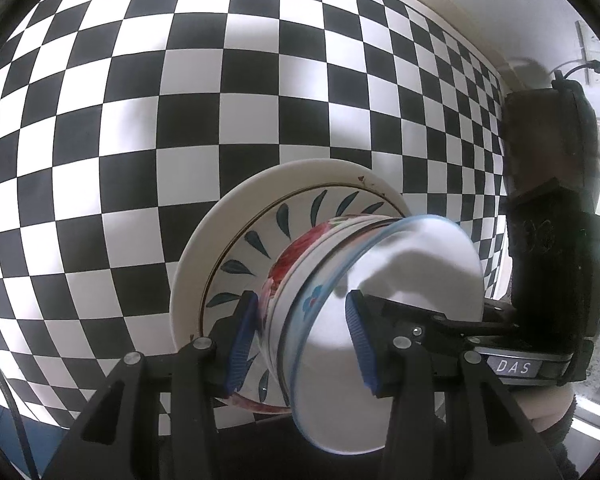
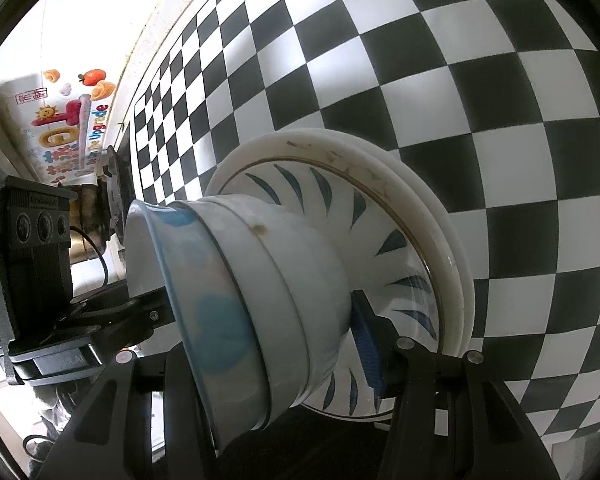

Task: Organize plates and bowls
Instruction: 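Carry the nested bowls over the plate stack and lower them onto it, then open both grippers and pull them back from the bowls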

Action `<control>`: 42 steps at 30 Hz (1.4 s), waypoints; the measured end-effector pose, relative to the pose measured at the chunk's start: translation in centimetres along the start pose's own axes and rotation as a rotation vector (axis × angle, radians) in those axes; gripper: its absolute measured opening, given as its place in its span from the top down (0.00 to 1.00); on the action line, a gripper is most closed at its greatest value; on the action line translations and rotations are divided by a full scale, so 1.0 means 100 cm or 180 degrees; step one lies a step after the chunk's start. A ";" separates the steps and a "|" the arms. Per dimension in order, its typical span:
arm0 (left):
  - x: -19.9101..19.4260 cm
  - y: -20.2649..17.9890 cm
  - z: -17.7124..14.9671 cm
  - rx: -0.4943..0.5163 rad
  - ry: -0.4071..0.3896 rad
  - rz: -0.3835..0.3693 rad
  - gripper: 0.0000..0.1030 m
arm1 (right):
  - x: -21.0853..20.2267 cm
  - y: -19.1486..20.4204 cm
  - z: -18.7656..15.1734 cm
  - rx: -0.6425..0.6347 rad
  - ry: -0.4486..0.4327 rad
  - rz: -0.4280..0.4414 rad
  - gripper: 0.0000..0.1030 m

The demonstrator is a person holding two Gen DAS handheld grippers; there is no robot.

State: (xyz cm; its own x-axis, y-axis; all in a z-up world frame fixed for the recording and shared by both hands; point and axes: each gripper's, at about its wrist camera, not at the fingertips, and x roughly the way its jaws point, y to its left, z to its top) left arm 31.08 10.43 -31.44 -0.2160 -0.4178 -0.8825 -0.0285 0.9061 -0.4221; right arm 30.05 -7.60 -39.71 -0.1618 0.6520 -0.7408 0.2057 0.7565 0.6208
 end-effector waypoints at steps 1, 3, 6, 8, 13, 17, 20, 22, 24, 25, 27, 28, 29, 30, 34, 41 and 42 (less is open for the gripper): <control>0.000 0.000 0.000 -0.0008 -0.0002 -0.0003 0.60 | 0.000 0.001 0.000 -0.0003 -0.0004 -0.0007 0.49; 0.000 0.001 0.000 -0.0021 -0.0006 -0.0005 0.60 | 0.000 0.002 0.001 -0.0023 -0.0007 -0.0025 0.49; 0.000 0.000 -0.001 -0.0031 -0.0008 0.0015 0.60 | -0.001 0.003 0.001 -0.0038 -0.0020 -0.0049 0.50; 0.000 -0.001 -0.002 -0.0033 -0.0019 0.0036 0.60 | -0.001 0.004 0.002 -0.0042 -0.0030 -0.0059 0.50; -0.005 -0.004 -0.006 -0.0029 -0.0108 0.0099 0.60 | -0.002 0.004 0.001 -0.0060 -0.0063 -0.0114 0.50; -0.011 -0.008 -0.007 0.0012 -0.0230 0.0198 0.60 | -0.003 0.005 -0.001 -0.0107 -0.0068 -0.0181 0.50; -0.015 -0.009 -0.007 0.0021 -0.0318 0.0292 0.60 | -0.006 0.009 -0.003 -0.0168 -0.0086 -0.0265 0.50; -0.018 -0.010 -0.009 0.0031 -0.0385 0.0384 0.59 | -0.008 0.012 -0.005 -0.0207 -0.0107 -0.0317 0.50; -0.023 -0.012 -0.012 0.0040 -0.0481 0.0511 0.59 | -0.011 0.013 -0.007 -0.0225 -0.0118 -0.0338 0.50; -0.027 -0.013 -0.015 0.0034 -0.0549 0.0560 0.59 | -0.013 0.013 -0.008 -0.0233 -0.0129 -0.0349 0.50; -0.034 -0.016 -0.020 0.0039 -0.0697 0.0695 0.58 | -0.018 0.015 -0.010 -0.0273 -0.0174 -0.0427 0.50; -0.038 -0.017 -0.024 0.0045 -0.0768 0.0725 0.58 | -0.022 0.018 -0.013 -0.0310 -0.0210 -0.0470 0.50; -0.041 -0.017 -0.026 0.0042 -0.0809 0.0747 0.58 | -0.025 0.019 -0.014 -0.0334 -0.0235 -0.0497 0.50; -0.044 -0.018 -0.030 0.0040 -0.0853 0.0786 0.58 | -0.030 0.022 -0.017 -0.0379 -0.0278 -0.0547 0.50; -0.060 -0.022 -0.044 0.0072 -0.1097 0.0922 0.56 | -0.051 0.036 -0.030 -0.0530 -0.0454 -0.0723 0.48; -0.093 -0.035 -0.070 0.0096 -0.1668 0.1188 0.23 | -0.096 0.066 -0.067 -0.0762 -0.0956 -0.1189 0.19; -0.097 -0.037 -0.074 0.0100 -0.1728 0.1230 0.20 | -0.103 0.071 -0.074 -0.0810 -0.1066 -0.1318 0.18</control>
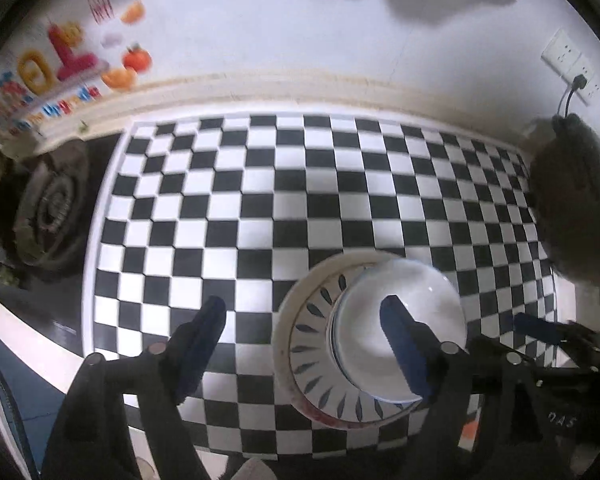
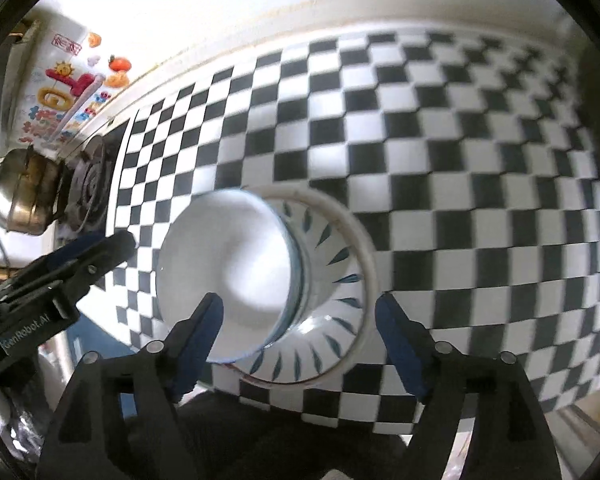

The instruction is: Organize plates and bowls

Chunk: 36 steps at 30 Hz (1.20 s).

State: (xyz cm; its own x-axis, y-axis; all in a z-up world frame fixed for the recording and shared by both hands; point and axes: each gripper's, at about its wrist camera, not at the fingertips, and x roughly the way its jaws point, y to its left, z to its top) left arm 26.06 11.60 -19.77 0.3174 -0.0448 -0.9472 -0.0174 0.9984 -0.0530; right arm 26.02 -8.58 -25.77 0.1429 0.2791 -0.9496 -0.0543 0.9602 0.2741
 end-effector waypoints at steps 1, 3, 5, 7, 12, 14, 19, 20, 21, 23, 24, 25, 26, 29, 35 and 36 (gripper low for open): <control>-0.006 0.000 -0.001 0.0010 -0.0059 0.0028 0.17 | -0.010 0.002 -0.003 -0.0033 -0.0115 -0.0132 0.16; -0.017 -0.003 -0.005 0.0019 -0.0173 0.0108 0.14 | -0.027 0.006 -0.007 -0.0058 -0.0284 -0.0281 0.15; -0.027 -0.005 -0.009 0.0021 -0.0254 0.0135 0.10 | -0.043 0.010 -0.011 -0.0063 -0.0451 -0.0379 0.14; -0.040 -0.007 -0.015 -0.0022 -0.0381 0.0158 0.07 | -0.061 0.014 -0.015 -0.0142 -0.0595 -0.0473 0.13; -0.068 -0.010 -0.025 -0.0145 -0.0566 0.0184 0.07 | -0.099 0.024 -0.028 -0.0305 -0.0875 -0.0594 0.11; -0.079 -0.010 -0.030 -0.0193 -0.0604 0.0138 0.07 | -0.111 0.029 -0.033 -0.0331 -0.0953 -0.0617 0.11; -0.113 -0.015 -0.047 -0.0162 -0.0763 0.0151 0.07 | -0.144 0.040 -0.052 -0.0363 -0.1142 -0.0564 0.10; -0.119 -0.016 -0.050 -0.0153 -0.0804 0.0169 0.07 | -0.153 0.042 -0.058 -0.0364 -0.1209 -0.0557 0.10; -0.129 -0.017 -0.054 -0.0141 -0.0854 0.0183 0.07 | -0.159 0.045 -0.062 -0.0355 -0.1263 -0.0542 0.10; -0.145 -0.016 -0.062 -0.0099 -0.0950 0.0193 0.07 | -0.174 0.051 -0.073 -0.0337 -0.1382 -0.0537 0.10; -0.154 -0.016 -0.067 -0.0069 -0.1001 0.0203 0.07 | -0.183 0.054 -0.080 -0.0315 -0.1466 -0.0533 0.10; -0.162 -0.016 -0.072 -0.0040 -0.1052 0.0215 0.07 | -0.191 0.058 -0.087 -0.0303 -0.1532 -0.0544 0.10; -0.167 -0.015 -0.075 -0.0024 -0.1083 0.0221 0.07 | -0.201 0.063 -0.097 -0.0290 -0.1622 -0.0575 0.10; -0.191 -0.012 -0.093 0.0016 -0.1203 0.0206 0.07 | -0.222 0.073 -0.120 -0.0250 -0.1759 -0.0662 0.10; -0.231 -0.009 -0.131 0.0135 -0.1433 0.0177 0.07 | -0.259 0.095 -0.182 -0.0197 -0.2007 -0.0795 0.10; -0.235 -0.009 -0.136 0.0149 -0.1454 0.0177 0.07 | -0.265 0.099 -0.192 -0.0200 -0.2047 -0.0829 0.10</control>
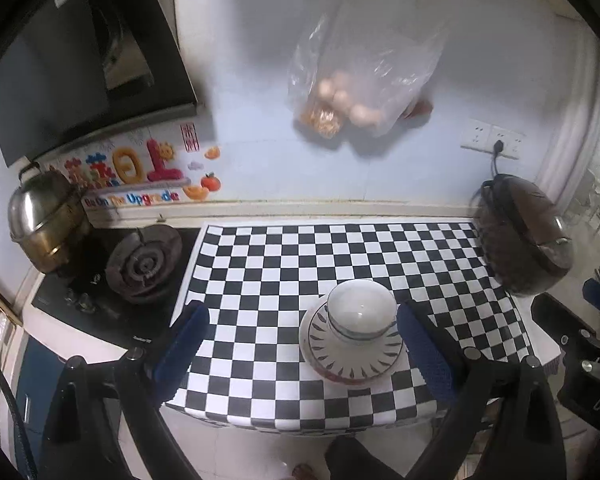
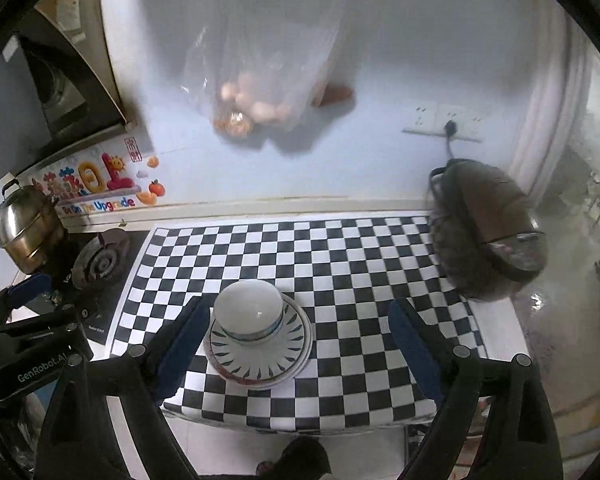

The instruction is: Organize plates and bowls

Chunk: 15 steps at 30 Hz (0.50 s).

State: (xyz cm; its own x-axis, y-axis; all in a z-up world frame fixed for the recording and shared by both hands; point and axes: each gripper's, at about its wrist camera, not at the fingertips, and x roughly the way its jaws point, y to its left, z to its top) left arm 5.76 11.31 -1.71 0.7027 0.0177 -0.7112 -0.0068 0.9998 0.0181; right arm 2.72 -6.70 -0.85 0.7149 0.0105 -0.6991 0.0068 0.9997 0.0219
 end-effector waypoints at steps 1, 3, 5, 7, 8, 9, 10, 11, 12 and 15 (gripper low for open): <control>-0.011 0.001 -0.004 0.0014 -0.0016 -0.0010 0.07 | -0.011 0.002 -0.004 -0.0002 -0.0031 -0.0022 0.10; -0.027 0.002 -0.011 0.0022 -0.0037 -0.0060 0.07 | -0.035 0.006 -0.012 0.0012 -0.0080 -0.0062 0.10; -0.039 0.004 -0.014 0.0043 -0.0076 -0.0059 0.07 | -0.055 0.011 -0.019 0.0001 -0.0122 -0.0084 0.10; -0.054 0.006 -0.018 0.0046 -0.0117 -0.0041 0.07 | -0.076 0.015 -0.025 -0.0014 -0.0190 -0.0126 0.10; -0.060 0.008 -0.020 0.0038 -0.0130 -0.0042 0.07 | -0.085 0.016 -0.028 -0.0019 -0.0213 -0.0139 0.10; -0.065 0.009 -0.022 0.0030 -0.0141 -0.0050 0.07 | -0.091 0.017 -0.029 -0.0025 -0.0231 -0.0144 0.10; -0.070 0.010 -0.024 0.0020 -0.0156 -0.0054 0.07 | -0.098 0.018 -0.032 -0.0035 -0.0253 -0.0155 0.10; -0.074 0.010 -0.025 0.0019 -0.0171 -0.0042 0.07 | -0.102 0.019 -0.033 -0.0035 -0.0255 -0.0154 0.10; -0.077 0.011 -0.026 0.0018 -0.0183 -0.0030 0.07 | -0.106 0.020 -0.034 -0.0034 -0.0252 -0.0148 0.10; -0.087 0.010 -0.029 0.0021 -0.0225 0.0028 0.07 | -0.112 0.019 -0.037 -0.0022 -0.0247 -0.0121 0.10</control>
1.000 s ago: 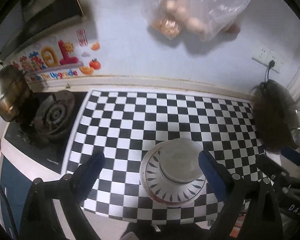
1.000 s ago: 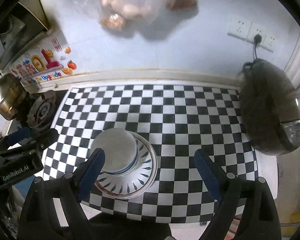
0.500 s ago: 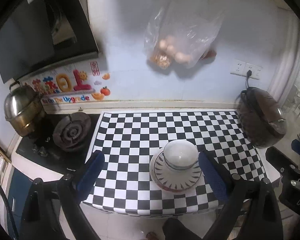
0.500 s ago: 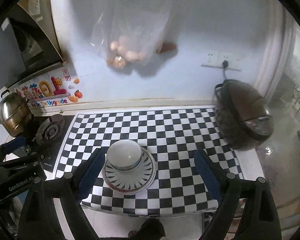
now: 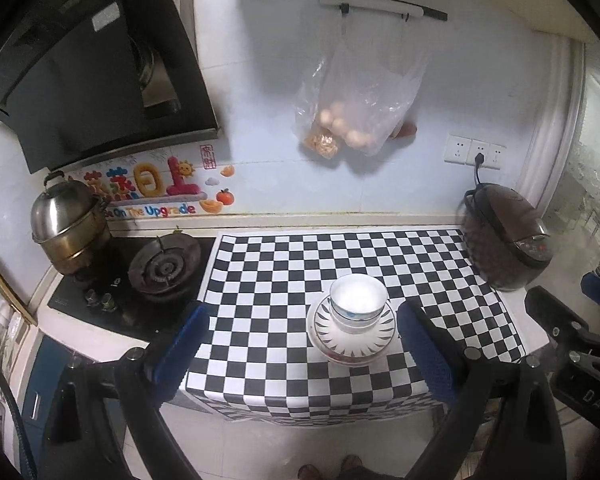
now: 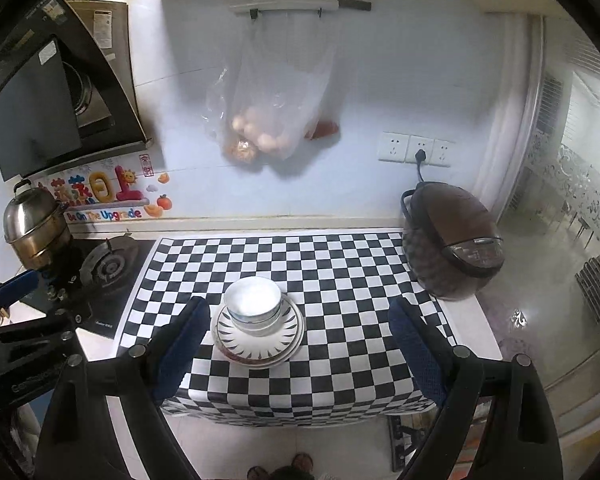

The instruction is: Organize plates and bowls

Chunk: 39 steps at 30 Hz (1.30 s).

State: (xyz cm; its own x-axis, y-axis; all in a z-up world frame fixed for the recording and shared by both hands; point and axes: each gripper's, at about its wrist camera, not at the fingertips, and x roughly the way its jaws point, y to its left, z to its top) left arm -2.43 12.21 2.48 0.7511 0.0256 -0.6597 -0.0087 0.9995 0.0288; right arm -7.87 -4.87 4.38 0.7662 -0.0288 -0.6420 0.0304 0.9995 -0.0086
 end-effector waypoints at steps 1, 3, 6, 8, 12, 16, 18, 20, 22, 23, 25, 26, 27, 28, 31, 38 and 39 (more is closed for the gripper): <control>-0.002 0.000 -0.001 -0.0008 -0.0002 0.0006 0.07 | -0.002 -0.001 -0.001 0.0004 -0.0002 0.0015 0.10; -0.003 0.000 -0.002 -0.0021 -0.0006 0.0025 0.07 | -0.002 -0.002 -0.001 0.0001 -0.0005 0.0032 0.10; -0.006 -0.002 -0.003 -0.0040 -0.0009 0.0039 0.07 | -0.002 -0.004 0.000 0.0004 -0.0006 0.0039 0.10; -0.007 -0.004 -0.004 -0.0036 -0.0016 0.0045 0.07 | -0.001 -0.006 0.001 0.0004 -0.0008 0.0038 0.10; -0.007 -0.007 -0.005 -0.0037 -0.0007 0.0050 0.07 | 0.000 -0.012 0.001 -0.0015 -0.0010 0.0040 0.10; -0.009 -0.011 -0.006 -0.0048 -0.0007 0.0065 0.07 | 0.002 -0.017 0.000 -0.0017 0.0004 0.0051 0.10; -0.008 -0.010 -0.006 -0.0046 -0.0003 0.0054 0.07 | 0.003 -0.017 0.000 -0.0015 0.0009 0.0051 0.10; -0.007 -0.010 -0.006 -0.0048 0.0007 0.0040 0.07 | 0.003 -0.018 -0.001 -0.0016 0.0016 0.0037 0.10; -0.009 -0.013 -0.009 -0.0057 0.0017 0.0040 0.07 | 0.004 -0.021 -0.003 -0.0009 0.0024 0.0038 0.10; -0.011 -0.015 -0.011 -0.0058 0.0021 0.0046 0.07 | 0.004 -0.021 -0.003 -0.0005 0.0029 0.0041 0.10; -0.012 -0.017 -0.013 -0.0067 0.0023 0.0046 0.07 | 0.004 -0.022 -0.004 -0.0006 0.0030 0.0035 0.10; -0.012 -0.018 -0.013 -0.0074 0.0023 0.0047 0.07 | 0.004 -0.023 -0.004 -0.0013 0.0030 0.0028 0.10; -0.012 -0.018 -0.014 -0.0082 0.0020 0.0048 0.07 | 0.005 -0.024 -0.005 -0.0017 0.0035 0.0029 0.10; -0.012 -0.018 -0.014 -0.0079 0.0020 0.0044 0.07 | 0.005 -0.025 -0.005 -0.0019 0.0035 0.0022 0.10; -0.012 -0.019 -0.013 -0.0088 0.0026 0.0053 0.07 | 0.006 -0.027 -0.005 -0.0016 0.0042 0.0015 0.10; -0.011 -0.020 -0.012 -0.0093 0.0021 0.0069 0.07 | 0.005 -0.029 -0.004 -0.0010 0.0034 0.0003 0.10; -0.012 -0.021 -0.012 -0.0097 0.0015 0.0072 0.07 | 0.006 -0.029 -0.004 -0.0016 0.0037 0.0002 0.10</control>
State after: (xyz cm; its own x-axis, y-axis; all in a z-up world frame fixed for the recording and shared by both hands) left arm -4.13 10.13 2.30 0.7475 0.0482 -0.6626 -0.0459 0.9987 0.0209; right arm -7.81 -7.74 3.72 0.7587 -0.0281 -0.6509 0.0266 0.9996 -0.0122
